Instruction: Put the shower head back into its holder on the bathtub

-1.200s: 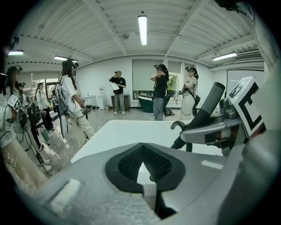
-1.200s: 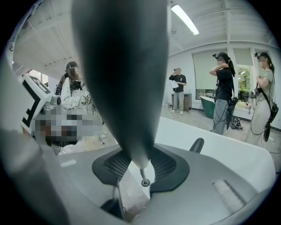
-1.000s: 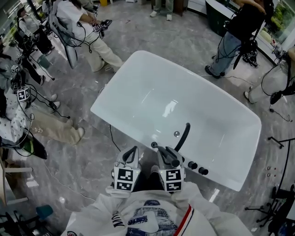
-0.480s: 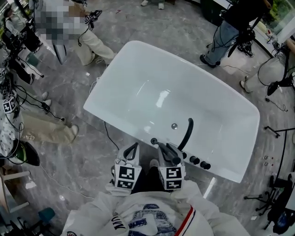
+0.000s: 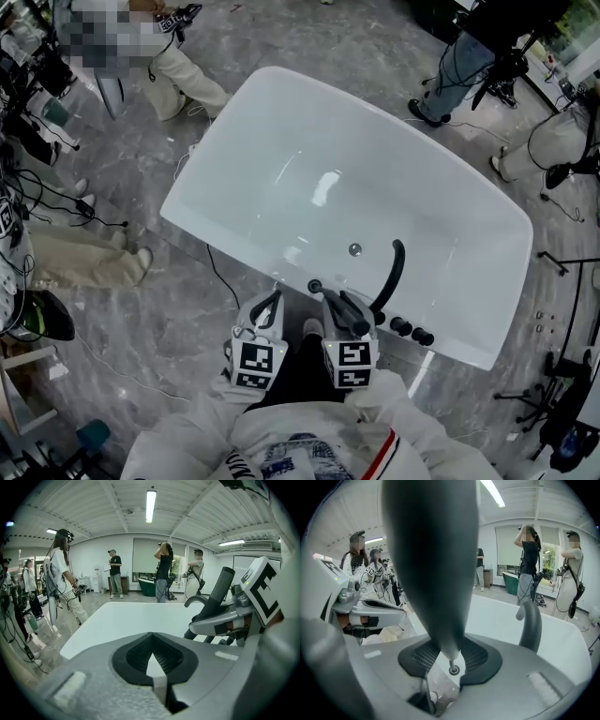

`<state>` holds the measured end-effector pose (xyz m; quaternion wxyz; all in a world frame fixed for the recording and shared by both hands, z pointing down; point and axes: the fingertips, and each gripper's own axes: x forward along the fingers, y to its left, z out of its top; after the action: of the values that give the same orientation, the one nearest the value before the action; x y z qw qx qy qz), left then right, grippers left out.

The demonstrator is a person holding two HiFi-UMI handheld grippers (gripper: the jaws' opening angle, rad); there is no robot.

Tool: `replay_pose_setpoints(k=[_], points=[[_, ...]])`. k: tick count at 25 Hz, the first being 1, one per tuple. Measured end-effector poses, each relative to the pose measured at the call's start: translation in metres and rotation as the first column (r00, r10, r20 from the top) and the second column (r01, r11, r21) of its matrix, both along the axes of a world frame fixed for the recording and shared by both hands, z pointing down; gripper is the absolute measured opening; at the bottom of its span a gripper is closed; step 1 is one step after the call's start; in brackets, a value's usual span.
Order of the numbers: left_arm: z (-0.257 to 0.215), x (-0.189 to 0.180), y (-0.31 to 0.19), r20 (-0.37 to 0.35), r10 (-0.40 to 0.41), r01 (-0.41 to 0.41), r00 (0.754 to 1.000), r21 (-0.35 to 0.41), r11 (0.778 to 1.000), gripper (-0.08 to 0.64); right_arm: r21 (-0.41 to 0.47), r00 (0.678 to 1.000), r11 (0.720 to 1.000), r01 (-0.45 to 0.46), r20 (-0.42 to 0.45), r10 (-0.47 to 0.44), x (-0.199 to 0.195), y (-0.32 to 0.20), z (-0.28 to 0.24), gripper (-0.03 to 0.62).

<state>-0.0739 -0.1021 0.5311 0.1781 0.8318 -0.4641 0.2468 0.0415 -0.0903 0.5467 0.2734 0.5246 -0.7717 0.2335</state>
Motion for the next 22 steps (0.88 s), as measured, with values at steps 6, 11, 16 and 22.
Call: replay_pose_setpoints(k=[6, 11, 16, 22], points=[[0.015, 0.001, -0.007, -0.013, -0.005, 0.005, 1.0, -0.012, 1.0, 0.0, -0.001, 1.0, 1.0, -0.005, 0.0, 0.005, -0.001, -0.005, 0.011, 0.138], [0.023, 0.009, -0.009, -0.02, -0.007, 0.007, 1.0, -0.01, 1.0, 0.0, 0.002, 1.0, 1.0, -0.001, 0.009, 0.001, -0.002, -0.005, 0.016, 0.138], [0.035, 0.016, -0.007, -0.022, -0.002, 0.002, 1.0, -0.017, 1.0, 0.0, 0.004, 1.0, 1.0, -0.001, 0.003, 0.001, -0.002, -0.002, 0.025, 0.138], [0.051, 0.014, -0.014, -0.021, -0.009, 0.009, 1.0, -0.016, 1.0, 0.0, 0.005, 1.0, 1.0, -0.013, -0.006, 0.013, -0.006, -0.006, 0.04, 0.138]])
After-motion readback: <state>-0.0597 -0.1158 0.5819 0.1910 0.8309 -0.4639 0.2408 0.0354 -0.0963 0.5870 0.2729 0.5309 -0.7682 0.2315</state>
